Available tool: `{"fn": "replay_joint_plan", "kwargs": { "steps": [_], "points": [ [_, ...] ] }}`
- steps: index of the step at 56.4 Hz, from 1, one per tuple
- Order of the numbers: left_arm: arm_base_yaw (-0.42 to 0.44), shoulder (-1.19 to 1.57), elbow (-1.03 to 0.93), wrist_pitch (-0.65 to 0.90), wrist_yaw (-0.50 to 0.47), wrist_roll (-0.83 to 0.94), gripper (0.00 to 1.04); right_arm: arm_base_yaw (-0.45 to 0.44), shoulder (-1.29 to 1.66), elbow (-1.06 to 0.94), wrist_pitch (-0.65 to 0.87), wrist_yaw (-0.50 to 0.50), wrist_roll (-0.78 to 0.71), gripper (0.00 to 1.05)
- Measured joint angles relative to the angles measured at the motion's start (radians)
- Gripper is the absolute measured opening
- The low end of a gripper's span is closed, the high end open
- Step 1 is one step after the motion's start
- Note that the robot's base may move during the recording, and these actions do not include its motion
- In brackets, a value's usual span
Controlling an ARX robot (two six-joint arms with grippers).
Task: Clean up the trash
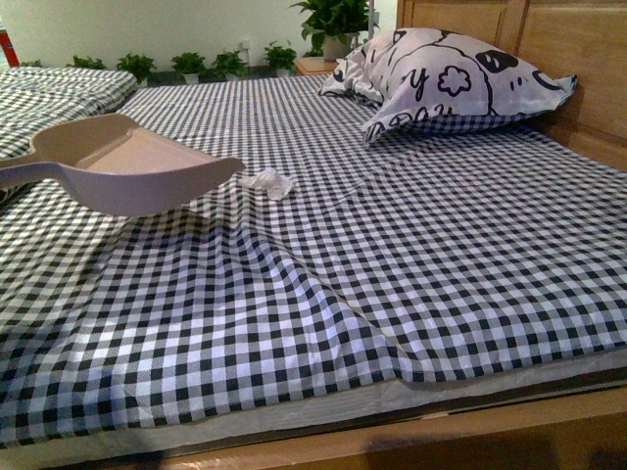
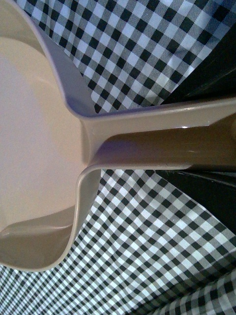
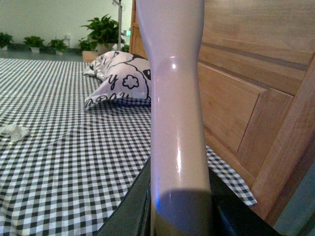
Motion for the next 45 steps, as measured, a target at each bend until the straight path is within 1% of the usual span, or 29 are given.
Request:
{"fn": "replay_joint_plan", "kwargs": {
  "steps": [12, 28, 45],
  "points": [
    [-0.024, 0.061, 0.045, -0.040, 0.007, 0.008, 0.28, 0.000, 0.000, 0.000, 0.000, 0.000, 0.000, 0.20],
    [-0.060, 0.131, 0.068, -0.031, -0.010, 0.021, 0.28, 0.000, 0.000, 0.000, 0.000, 0.000, 0.000, 0.20],
    [-0.079, 0.159, 0.072, -0.037, -0.034, 0.045, 0.28, 0.000, 0.000, 0.000, 0.000, 0.000, 0.000, 0.20]
  ]
}}
